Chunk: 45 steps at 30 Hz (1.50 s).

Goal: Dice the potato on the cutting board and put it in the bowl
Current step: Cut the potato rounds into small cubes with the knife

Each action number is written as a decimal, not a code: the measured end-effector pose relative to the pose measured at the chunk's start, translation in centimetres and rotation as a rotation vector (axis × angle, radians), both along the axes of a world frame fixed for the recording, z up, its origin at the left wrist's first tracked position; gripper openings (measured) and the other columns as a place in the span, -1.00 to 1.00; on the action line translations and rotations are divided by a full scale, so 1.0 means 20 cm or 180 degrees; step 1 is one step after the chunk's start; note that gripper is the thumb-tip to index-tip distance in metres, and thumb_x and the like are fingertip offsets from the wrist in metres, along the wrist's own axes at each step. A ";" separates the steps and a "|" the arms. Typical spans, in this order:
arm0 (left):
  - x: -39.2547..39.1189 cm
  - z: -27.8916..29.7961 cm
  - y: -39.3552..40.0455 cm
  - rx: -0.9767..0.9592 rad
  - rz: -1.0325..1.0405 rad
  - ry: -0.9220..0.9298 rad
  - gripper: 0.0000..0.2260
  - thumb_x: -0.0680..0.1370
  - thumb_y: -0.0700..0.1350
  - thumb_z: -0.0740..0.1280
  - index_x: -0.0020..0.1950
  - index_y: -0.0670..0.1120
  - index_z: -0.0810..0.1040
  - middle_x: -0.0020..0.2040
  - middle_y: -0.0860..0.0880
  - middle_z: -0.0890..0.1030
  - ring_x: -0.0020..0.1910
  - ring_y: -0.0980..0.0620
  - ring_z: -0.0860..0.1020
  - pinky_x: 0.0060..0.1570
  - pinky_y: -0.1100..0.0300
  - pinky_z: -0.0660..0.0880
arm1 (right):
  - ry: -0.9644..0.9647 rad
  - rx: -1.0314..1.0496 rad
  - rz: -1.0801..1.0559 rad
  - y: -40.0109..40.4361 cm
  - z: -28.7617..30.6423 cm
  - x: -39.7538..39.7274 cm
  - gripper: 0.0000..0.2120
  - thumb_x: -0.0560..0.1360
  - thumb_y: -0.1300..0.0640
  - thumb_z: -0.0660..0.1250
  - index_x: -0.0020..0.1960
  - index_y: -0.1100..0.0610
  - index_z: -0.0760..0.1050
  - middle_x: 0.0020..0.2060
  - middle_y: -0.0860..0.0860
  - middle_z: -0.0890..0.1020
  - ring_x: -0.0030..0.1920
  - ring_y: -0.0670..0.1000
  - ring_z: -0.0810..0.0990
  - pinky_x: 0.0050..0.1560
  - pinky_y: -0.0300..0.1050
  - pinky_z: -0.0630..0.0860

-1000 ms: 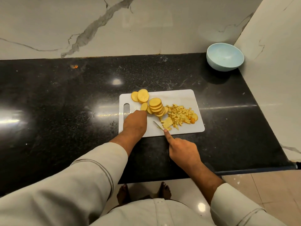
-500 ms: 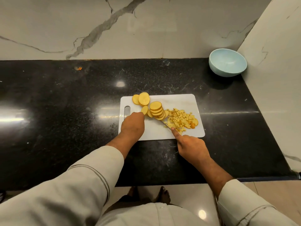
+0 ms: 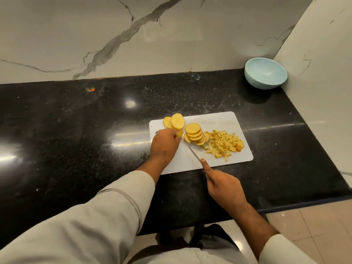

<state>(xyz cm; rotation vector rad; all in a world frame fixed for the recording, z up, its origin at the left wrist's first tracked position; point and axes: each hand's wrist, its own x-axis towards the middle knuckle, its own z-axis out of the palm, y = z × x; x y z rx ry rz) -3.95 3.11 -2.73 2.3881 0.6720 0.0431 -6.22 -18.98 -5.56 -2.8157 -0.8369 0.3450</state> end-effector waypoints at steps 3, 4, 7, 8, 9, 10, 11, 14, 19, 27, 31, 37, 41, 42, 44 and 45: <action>-0.04 -0.01 0.06 -0.1172 0.0349 0.0492 -0.82 0.47 -0.16 0.44 -0.23 -0.27 0.58 -0.30 -0.16 0.61 -0.36 -0.12 0.60 -0.31 0.06 0.60 | -0.0004 0.0304 -0.0187 0.06 0.00 -0.04 -0.43 0.61 0.04 0.11 0.55 -0.15 -0.03 -0.30 -0.06 0.49 -0.33 -0.04 0.49 -0.29 -0.05 0.53; -0.06 0.01 0.06 -0.1546 0.0308 0.0826 -0.83 0.44 -0.18 0.49 -0.17 -0.28 0.60 -0.28 -0.17 0.63 -0.39 -0.08 0.60 -0.35 0.09 0.61 | 0.0014 0.0372 -0.0220 0.07 0.01 -0.05 -0.44 0.61 0.04 0.11 0.55 -0.15 -0.03 -0.30 -0.06 0.48 -0.33 -0.05 0.49 -0.29 -0.06 0.53; -0.08 0.04 0.07 -0.1416 -0.0127 0.1434 -0.75 0.39 -0.09 0.55 -0.14 -0.25 0.61 -0.28 -0.17 0.65 -0.38 -0.04 0.60 -0.34 0.14 0.61 | 0.0013 0.0379 -0.0198 0.08 0.00 -0.06 -0.44 0.62 0.02 0.09 0.55 -0.16 -0.06 -0.28 -0.07 0.49 -0.31 -0.07 0.49 -0.26 -0.08 0.53; -0.08 0.05 0.08 -0.1095 -0.0211 0.1465 -0.72 0.38 -0.04 0.55 -0.13 -0.23 0.61 -0.26 -0.15 0.65 -0.33 -0.05 0.62 -0.29 0.12 0.61 | 0.0027 0.0376 -0.0180 0.09 0.00 -0.06 -0.44 0.63 0.01 0.08 0.55 -0.16 -0.07 -0.28 -0.07 0.48 -0.31 -0.08 0.49 -0.26 -0.10 0.52; -0.09 0.04 0.09 -0.0703 -0.0227 0.1389 -0.68 0.37 0.01 0.55 -0.10 -0.20 0.60 -0.22 -0.13 0.65 -0.26 -0.07 0.63 -0.23 0.10 0.60 | 0.0061 0.0371 -0.0166 0.10 0.00 -0.06 -0.44 0.63 0.01 0.08 0.55 -0.16 -0.07 -0.28 -0.08 0.48 -0.31 -0.08 0.48 -0.26 -0.12 0.52; -0.10 0.03 0.09 -0.0349 -0.0201 0.1221 -0.65 0.36 0.03 0.55 -0.05 -0.17 0.58 -0.17 -0.10 0.63 -0.17 -0.08 0.61 -0.20 0.10 0.56 | 0.0103 0.0366 -0.0169 0.10 0.00 -0.06 -0.45 0.63 0.01 0.08 0.55 -0.16 -0.07 -0.28 -0.08 0.47 -0.31 -0.09 0.48 -0.26 -0.13 0.51; -0.11 0.02 0.09 -0.0152 -0.0164 0.0992 -0.64 0.35 0.03 0.55 0.01 -0.13 0.57 -0.10 -0.08 0.60 -0.10 -0.08 0.59 -0.16 0.12 0.51 | 0.0129 0.0366 -0.0169 0.11 0.00 -0.06 -0.45 0.63 0.01 0.07 0.55 -0.16 -0.06 -0.28 -0.09 0.46 -0.30 -0.10 0.48 -0.25 -0.15 0.51; -0.15 -0.03 0.06 -0.0295 -0.0342 0.0597 -0.54 0.37 -0.06 0.54 0.24 -0.01 0.55 0.11 -0.05 0.54 0.09 -0.08 0.54 0.02 0.12 0.45 | 0.0165 0.0326 -0.0210 0.13 0.01 -0.06 -0.45 0.63 0.01 0.06 0.56 -0.15 -0.07 -0.28 -0.10 0.47 -0.30 -0.09 0.50 -0.25 -0.12 0.53; -0.14 -0.07 -0.02 0.0053 -0.0308 0.0635 -0.75 0.42 0.07 0.47 -0.03 -0.05 0.60 -0.08 -0.01 0.54 -0.05 -0.05 0.55 -0.15 0.14 0.44 | 0.0177 0.0290 -0.0378 0.15 0.03 -0.06 -0.45 0.64 0.00 0.05 0.56 -0.13 -0.07 -0.28 -0.09 0.48 -0.29 -0.06 0.52 -0.24 -0.08 0.54; -0.20 -0.09 -0.01 -0.0121 -0.0833 0.0566 -0.38 0.33 0.06 0.55 0.36 0.03 0.47 0.17 0.01 0.48 0.16 0.02 0.47 0.06 0.20 0.38 | 0.0204 0.0377 -0.0457 0.14 0.02 -0.08 -0.47 0.64 0.00 0.05 0.56 -0.14 -0.03 -0.23 -0.08 0.51 -0.28 -0.05 0.54 -0.22 -0.08 0.55; -0.20 -0.10 -0.04 -0.0030 -0.0761 0.0481 -0.53 0.44 -0.01 0.47 0.34 0.02 0.51 0.11 0.01 0.48 0.11 0.01 0.48 -0.01 0.25 0.34 | 0.0184 0.0321 -0.0396 0.15 0.01 -0.12 -0.42 0.63 0.04 0.05 0.56 -0.15 -0.14 -0.23 -0.09 0.44 -0.32 -0.07 0.47 -0.31 -0.12 0.47; -0.13 -0.08 -0.07 0.0181 -0.0681 0.0552 -0.61 0.49 -0.05 0.41 0.30 -0.02 0.52 0.15 -0.05 0.49 0.15 -0.06 0.49 0.04 0.14 0.41 | 0.0126 0.0031 -0.0335 0.21 0.00 -0.10 -0.39 0.62 0.08 0.04 0.56 -0.12 -0.18 -0.08 -0.03 0.51 -0.19 0.01 0.57 -0.28 -0.10 0.43; -0.11 -0.06 -0.08 0.0376 -0.0738 0.0671 -0.71 0.50 -0.06 0.39 0.21 -0.05 0.56 0.11 -0.05 0.48 0.09 -0.08 0.51 -0.06 0.17 0.39 | 0.0200 -0.0021 -0.0296 0.26 -0.01 -0.11 -0.38 0.61 0.10 0.04 0.57 -0.07 -0.19 0.01 0.02 0.52 -0.14 0.04 0.58 -0.25 -0.08 0.40; -0.10 -0.06 -0.09 0.0455 -0.0760 0.0712 -0.73 0.50 -0.06 0.38 0.19 -0.06 0.56 0.10 -0.06 0.48 0.08 -0.10 0.52 -0.08 0.16 0.39 | 0.0214 -0.0017 -0.0288 0.27 -0.01 -0.11 -0.38 0.61 0.10 0.04 0.57 -0.06 -0.18 0.02 0.02 0.52 -0.13 0.05 0.58 -0.25 -0.08 0.38; -0.09 -0.04 -0.10 0.0733 -0.0905 0.0798 -0.77 0.52 -0.07 0.36 0.15 -0.09 0.54 0.11 -0.08 0.48 0.07 -0.13 0.54 -0.09 0.13 0.41 | 0.0235 -0.0030 -0.0274 0.28 -0.02 -0.11 -0.37 0.61 0.12 0.04 0.57 -0.04 -0.19 0.02 0.03 0.51 -0.12 0.06 0.58 -0.25 -0.07 0.36; -0.08 -0.03 -0.10 0.0906 -0.1016 0.0827 -0.79 0.54 -0.08 0.34 0.14 -0.11 0.53 0.11 -0.10 0.48 0.06 -0.14 0.55 -0.10 0.12 0.42 | 0.0233 -0.0048 -0.0267 0.29 -0.02 -0.11 -0.37 0.60 0.13 0.04 0.57 -0.03 -0.20 0.02 0.04 0.51 -0.13 0.07 0.58 -0.25 -0.07 0.35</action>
